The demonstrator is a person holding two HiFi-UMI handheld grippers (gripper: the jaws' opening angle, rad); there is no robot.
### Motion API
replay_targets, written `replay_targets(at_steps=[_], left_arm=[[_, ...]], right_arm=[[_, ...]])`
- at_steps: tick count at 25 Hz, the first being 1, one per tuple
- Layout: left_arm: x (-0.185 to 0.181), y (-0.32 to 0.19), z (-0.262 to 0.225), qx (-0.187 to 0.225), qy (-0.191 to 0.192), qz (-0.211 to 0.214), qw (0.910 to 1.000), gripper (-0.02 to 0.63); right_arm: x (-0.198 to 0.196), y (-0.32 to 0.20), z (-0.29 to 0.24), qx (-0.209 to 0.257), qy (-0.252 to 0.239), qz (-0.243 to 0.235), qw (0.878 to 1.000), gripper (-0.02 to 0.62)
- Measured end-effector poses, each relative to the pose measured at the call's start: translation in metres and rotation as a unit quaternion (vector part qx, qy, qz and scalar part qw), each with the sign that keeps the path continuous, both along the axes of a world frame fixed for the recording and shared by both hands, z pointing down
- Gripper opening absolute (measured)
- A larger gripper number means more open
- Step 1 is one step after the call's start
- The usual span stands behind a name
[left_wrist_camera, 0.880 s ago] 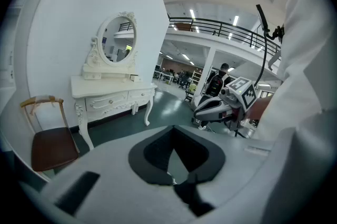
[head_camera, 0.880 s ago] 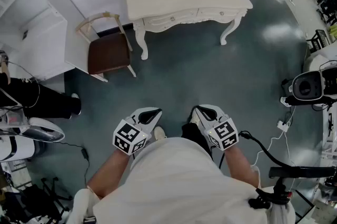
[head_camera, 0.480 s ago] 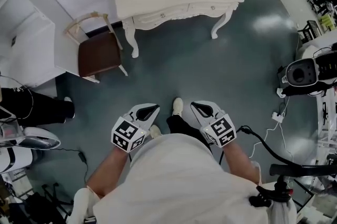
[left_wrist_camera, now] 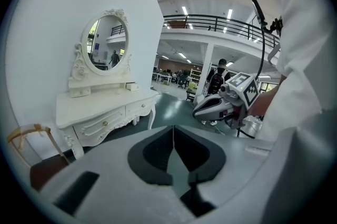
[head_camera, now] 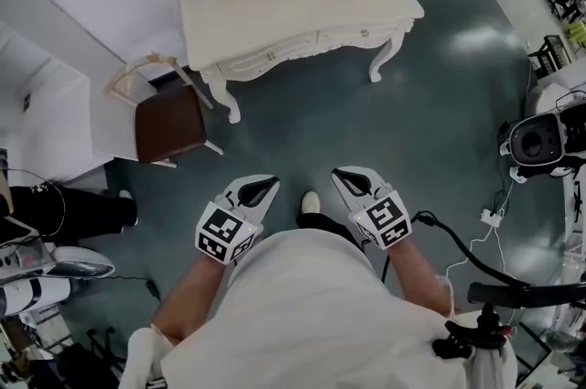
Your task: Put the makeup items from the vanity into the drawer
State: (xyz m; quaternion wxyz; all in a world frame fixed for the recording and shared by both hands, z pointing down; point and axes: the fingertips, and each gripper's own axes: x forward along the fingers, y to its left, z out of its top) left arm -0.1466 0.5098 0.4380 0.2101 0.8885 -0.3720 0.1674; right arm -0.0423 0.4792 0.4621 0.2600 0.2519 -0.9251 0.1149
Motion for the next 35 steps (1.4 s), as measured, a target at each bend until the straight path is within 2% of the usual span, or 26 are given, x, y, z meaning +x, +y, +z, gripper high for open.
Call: replay_targets(at_steps=[1, 3, 10, 15, 21, 27, 31, 35], left_arm=[[0.007, -0.014, -0.001, 0.002, -0.002, 0.000, 1.0000, 0.016], [0.021, -0.044, 0.002, 0.005, -0.002, 0.001, 1.0000, 0.037], [0.051, -0.110, 0.007, -0.009, 0.001, 0.002, 1.0000, 0.061], [0.043, -0.171, 0.024, -0.021, -0.006, 0.016, 0.9996, 0.067], [0.028, -0.281, 0.034, -0.015, 0.012, 0.031, 0.9993, 0.067], [0.013, -0.387, 0.028, 0.000, 0.005, 0.057, 0.9983, 0.068], [-0.007, -0.439, 0.034, 0.008, -0.009, 0.072, 0.9973, 0.080], [-0.013, -0.480, 0.048, 0.005, -0.021, 0.069, 0.9974, 0.094]], right_arm=[[0.008, -0.014, 0.000, 0.002, -0.001, 0.001, 1.000, 0.002], [0.023, -0.042, 0.005, 0.006, 0.000, 0.004, 1.000, 0.043], [0.056, -0.097, 0.027, -0.014, -0.006, 0.031, 0.999, 0.043], [0.058, -0.151, 0.037, -0.023, -0.009, 0.056, 0.998, 0.035], [0.053, -0.236, 0.040, -0.034, 0.008, 0.100, 0.994, 0.023], [0.033, -0.327, 0.024, -0.024, 0.021, 0.133, 0.991, 0.019], [0.015, -0.367, 0.014, -0.011, 0.029, 0.149, 0.988, 0.019], [0.018, -0.389, 0.012, -0.013, 0.041, 0.164, 0.985, 0.019]])
